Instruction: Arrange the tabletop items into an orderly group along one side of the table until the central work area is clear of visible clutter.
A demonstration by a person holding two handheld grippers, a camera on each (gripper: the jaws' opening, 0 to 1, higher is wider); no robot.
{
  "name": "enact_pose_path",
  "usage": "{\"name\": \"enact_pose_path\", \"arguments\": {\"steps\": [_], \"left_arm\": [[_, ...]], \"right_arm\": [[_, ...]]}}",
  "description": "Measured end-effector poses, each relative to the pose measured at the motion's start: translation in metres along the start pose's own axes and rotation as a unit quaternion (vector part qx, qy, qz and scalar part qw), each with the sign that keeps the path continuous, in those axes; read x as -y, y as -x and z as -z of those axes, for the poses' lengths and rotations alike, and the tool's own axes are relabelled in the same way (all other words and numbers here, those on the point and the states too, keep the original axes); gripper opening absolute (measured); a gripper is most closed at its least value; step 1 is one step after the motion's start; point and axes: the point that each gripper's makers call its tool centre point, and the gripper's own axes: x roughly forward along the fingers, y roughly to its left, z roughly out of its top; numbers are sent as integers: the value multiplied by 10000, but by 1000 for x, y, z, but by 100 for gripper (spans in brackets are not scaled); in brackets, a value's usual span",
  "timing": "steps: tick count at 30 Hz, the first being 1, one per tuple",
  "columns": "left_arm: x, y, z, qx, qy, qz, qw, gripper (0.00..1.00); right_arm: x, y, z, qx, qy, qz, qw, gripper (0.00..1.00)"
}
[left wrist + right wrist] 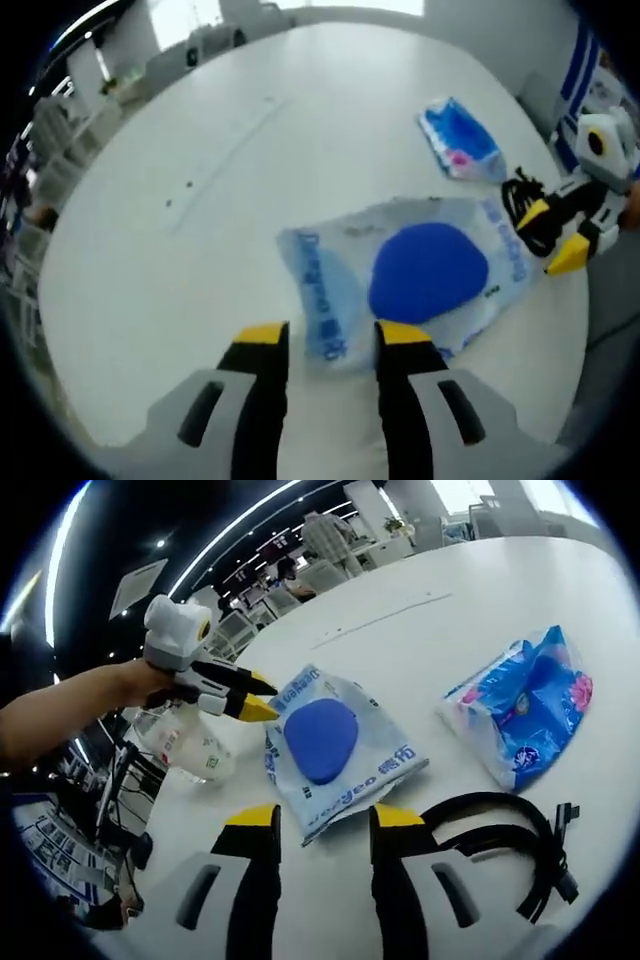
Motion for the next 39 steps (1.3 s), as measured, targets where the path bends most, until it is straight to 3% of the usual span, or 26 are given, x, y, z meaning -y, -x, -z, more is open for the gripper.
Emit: {"name": "enact_pose_path", "arguments": {"steps": [5,8,17,23,28,31,39], "left_arm": [[2,-4,6,-107,77,43,9999,27],[2,-5,6,-91,195,52,9998,26],[3,-9,7,-100,311,67,9994,24],[3,-8,7,-109,372,44,9992,19],[14,-9,8,-182,451,180,9987,11],[12,-6,10,-267,356,19,9990,3],[19,4,10,-431,288,-65,9986,0]], "right_arm": [[5,-2,1,-129,-46,208,9997,26],[7,3,-3,-17,-267,345,9990,26],[5,1,15,-252,-190,326,9990,25],[0,-11,15,-314,-203,211,9991,22],[-1,-18,22,-488,-296,172,9982,10],[-1,-15,20,-458,-316,177,9983,7],[3,-4,4,-272,-354,223,9988,3]]}}
